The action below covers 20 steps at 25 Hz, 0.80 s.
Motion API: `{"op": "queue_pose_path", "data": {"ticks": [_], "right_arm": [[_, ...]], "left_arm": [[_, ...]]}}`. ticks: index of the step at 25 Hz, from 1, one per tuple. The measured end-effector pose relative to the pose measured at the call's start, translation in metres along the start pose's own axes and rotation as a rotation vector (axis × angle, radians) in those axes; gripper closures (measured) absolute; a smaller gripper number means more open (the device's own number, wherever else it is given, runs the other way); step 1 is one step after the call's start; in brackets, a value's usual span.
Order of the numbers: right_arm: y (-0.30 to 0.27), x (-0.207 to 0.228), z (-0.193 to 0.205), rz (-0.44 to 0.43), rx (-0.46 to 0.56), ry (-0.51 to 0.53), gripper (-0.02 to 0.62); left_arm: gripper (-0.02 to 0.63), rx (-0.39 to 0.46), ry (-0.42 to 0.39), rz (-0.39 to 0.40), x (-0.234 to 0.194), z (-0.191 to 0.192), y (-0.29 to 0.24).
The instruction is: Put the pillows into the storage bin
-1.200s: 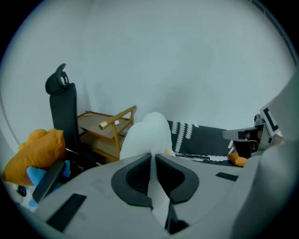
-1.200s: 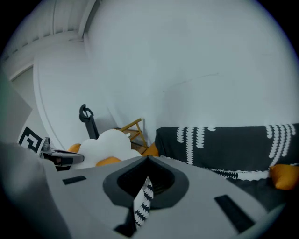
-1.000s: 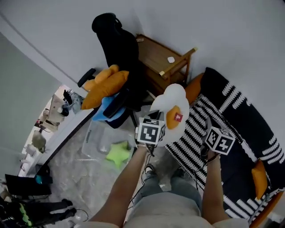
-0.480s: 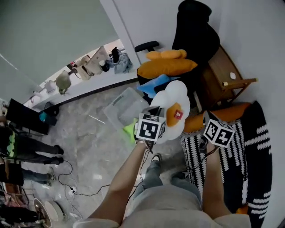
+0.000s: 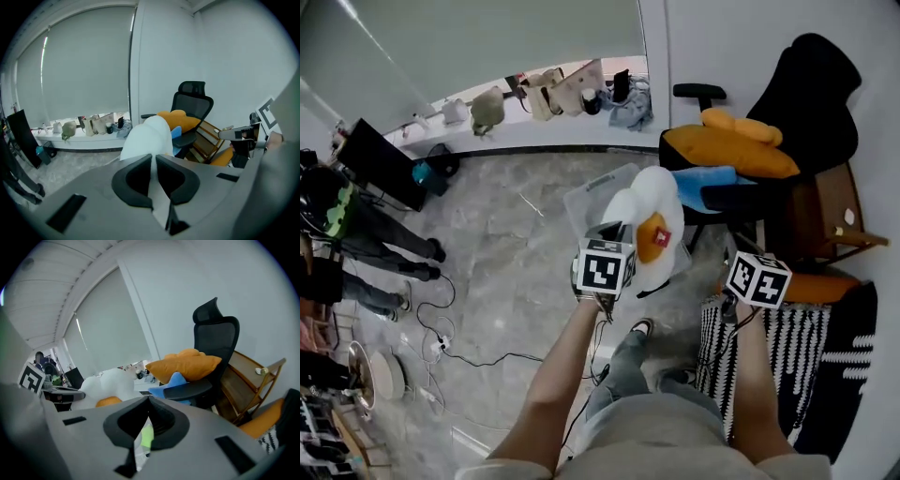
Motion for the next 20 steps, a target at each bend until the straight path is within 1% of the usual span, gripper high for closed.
{"op": "queue_pose_path", "data": {"ticks": [4, 8, 14, 17, 20], "right_arm": [[-0.038, -0.018, 0.017, -0.017, -0.054, 0.026, 0.594], [-0.081, -0.025, 0.049, -0.002, -0.119, 0.013, 0.594], [-0.137, -0.017, 0.100, 0.079, -0.228, -0.001, 0.594], [-0.150, -0.014, 0.120, 0.103, -0.261, -0.016, 0.594], [-0.167, -0.012, 0.133, 0.119, -0.292, -0.017, 0.594]], "left_arm": [[0.586, -0.023, 0.064, -0.053, -0.040, 0.027, -0.014], [0.586, -0.060, 0.097, -0.082, -0.082, 0.061, -0.050], [0.586, -0.134, 0.167, -0.060, -0.127, 0.109, -0.125], [0.586, -0.163, 0.168, -0.054, -0.139, 0.128, -0.155], [0.586, -0.181, 0.170, -0.056, -0.146, 0.137, -0.180]]}}
Point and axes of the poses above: the fingertips, and each gripper's own axes: y backward along the fingers, x to its right, z out of its underside, the point moved 8 cm from there along y, backward along the fingers, and after that the axes turned 6 degrees about x, right-handed, at the moved point
